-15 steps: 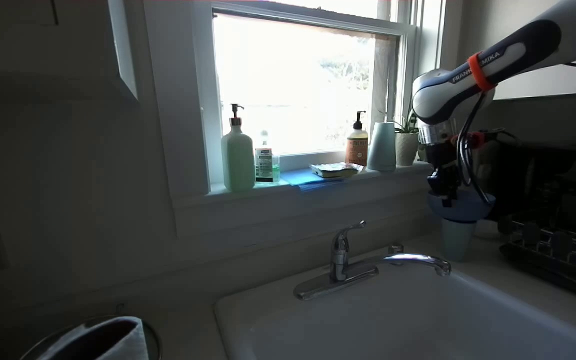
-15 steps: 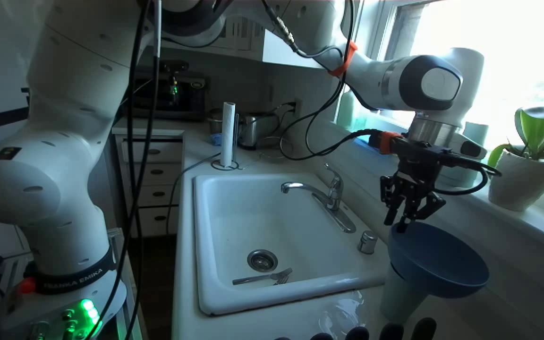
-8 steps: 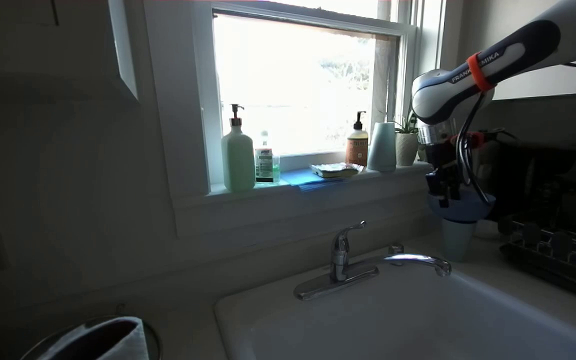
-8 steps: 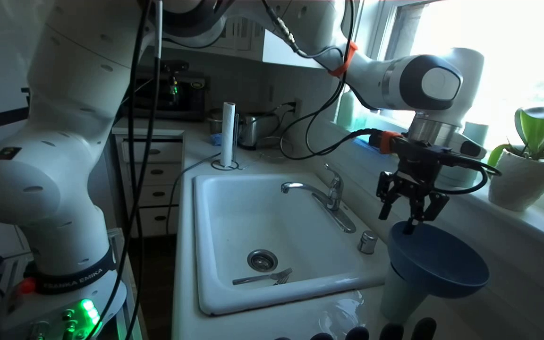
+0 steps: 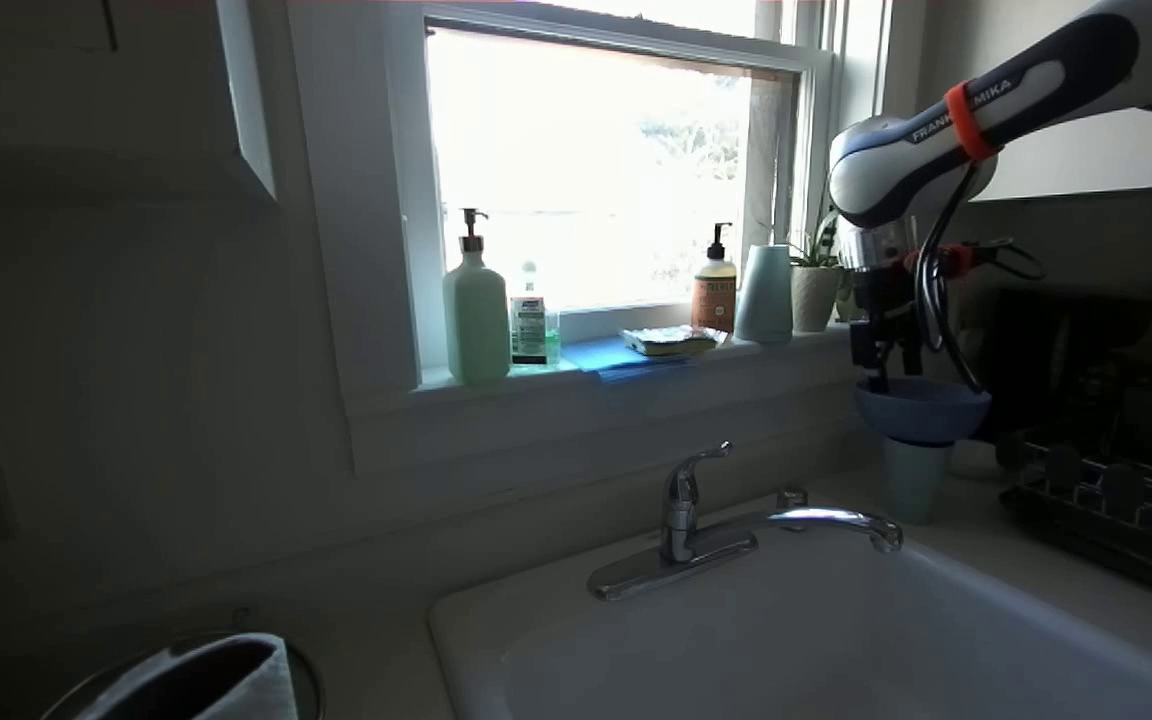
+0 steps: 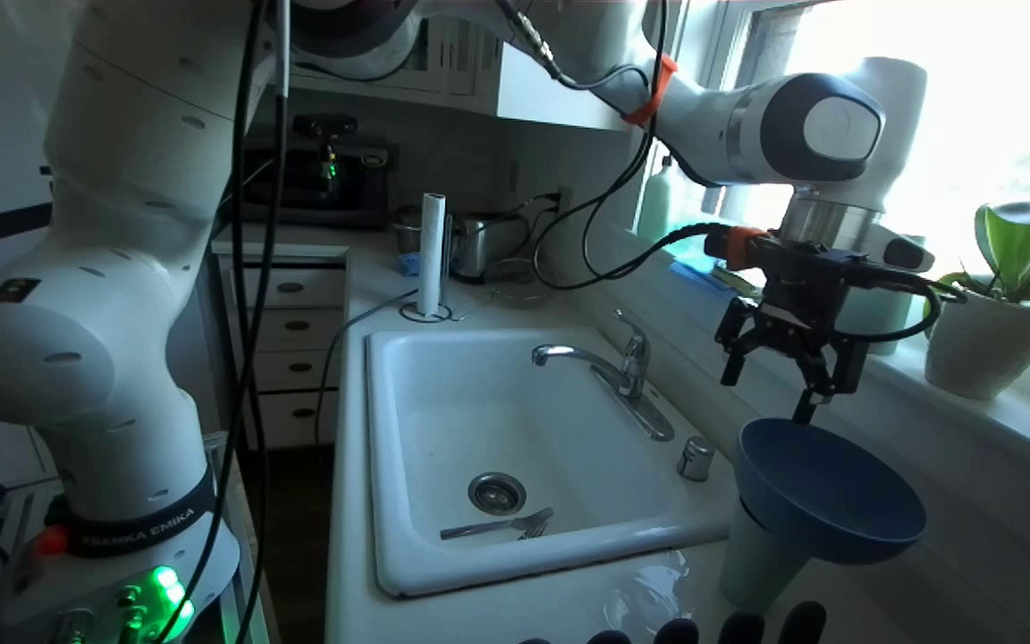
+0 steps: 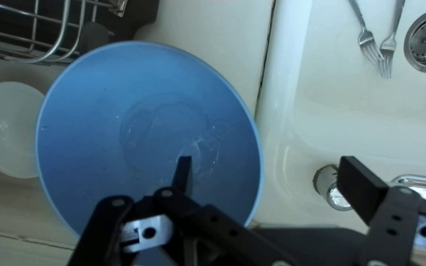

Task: Remove the cup from the bowl, then put the bowl on the cup

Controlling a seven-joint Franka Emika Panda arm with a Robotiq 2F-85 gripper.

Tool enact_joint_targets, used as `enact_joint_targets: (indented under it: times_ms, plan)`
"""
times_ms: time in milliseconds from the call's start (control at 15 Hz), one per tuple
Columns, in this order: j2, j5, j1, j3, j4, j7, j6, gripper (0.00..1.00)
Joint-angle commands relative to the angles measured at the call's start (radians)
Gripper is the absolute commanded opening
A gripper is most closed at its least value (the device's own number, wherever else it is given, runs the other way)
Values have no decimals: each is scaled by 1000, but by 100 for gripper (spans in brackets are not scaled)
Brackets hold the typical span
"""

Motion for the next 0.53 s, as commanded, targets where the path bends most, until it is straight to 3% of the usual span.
enact_joint_targets:
  times_ms: [0,467]
  plan:
    - [-100,49,-32,19,-21,-65,-16,100]
    - [-240,255,-84,-15,14,-50,17,100]
